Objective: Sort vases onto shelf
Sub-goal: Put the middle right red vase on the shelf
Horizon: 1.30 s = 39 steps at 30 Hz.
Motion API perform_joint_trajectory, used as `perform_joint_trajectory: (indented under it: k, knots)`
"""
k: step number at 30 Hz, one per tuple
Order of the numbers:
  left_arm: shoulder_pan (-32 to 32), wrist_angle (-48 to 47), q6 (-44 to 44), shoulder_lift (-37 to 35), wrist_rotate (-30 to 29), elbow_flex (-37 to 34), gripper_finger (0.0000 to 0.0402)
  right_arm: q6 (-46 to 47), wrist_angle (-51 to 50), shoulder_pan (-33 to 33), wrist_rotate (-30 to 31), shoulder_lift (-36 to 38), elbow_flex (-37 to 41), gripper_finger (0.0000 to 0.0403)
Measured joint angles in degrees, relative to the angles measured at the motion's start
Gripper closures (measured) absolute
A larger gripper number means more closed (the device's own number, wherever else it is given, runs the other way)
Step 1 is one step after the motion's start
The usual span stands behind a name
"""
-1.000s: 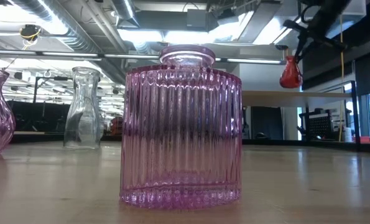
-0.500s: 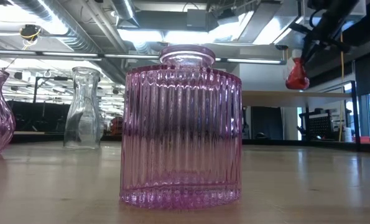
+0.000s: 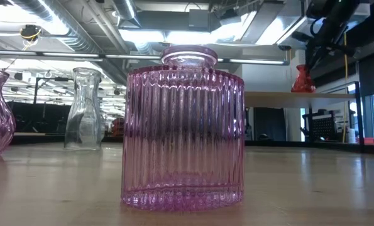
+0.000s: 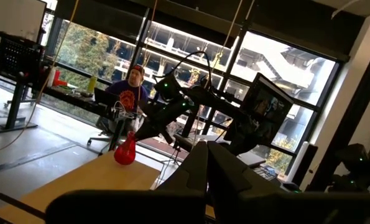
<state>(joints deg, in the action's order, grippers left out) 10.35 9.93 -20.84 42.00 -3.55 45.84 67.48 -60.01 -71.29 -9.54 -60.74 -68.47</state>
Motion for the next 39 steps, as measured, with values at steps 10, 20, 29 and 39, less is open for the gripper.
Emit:
perform_joint_trajectory:
  k: [10, 20, 29, 39]
  knots:
    - [0.0, 0.0, 0.01, 0.0, 0.0, 0.0, 0.0401, -0.22, -3.03, 0.0, 2.0, -0.25, -0.04, 0.0402]
    - [0.0, 0.0, 0.5, 0.0, 0.02, 0.0, 0.0401, -0.74, -3.01, 0.0, 2.41, -0.25, -0.07, 0.0401]
    - [0.0, -0.02, 0.5, 0.0, 0.01, 0.0, 0.0401, -1.95, -2.53, 0.0, 3.49, -0.27, -0.07, 0.0352]
    - [0.02, -0.02, 0.5, 0.0, 0.02, 0.0, 0.0401, -1.96, 1.34, 0.0, 3.69, 0.43, -0.07, 0.0258]
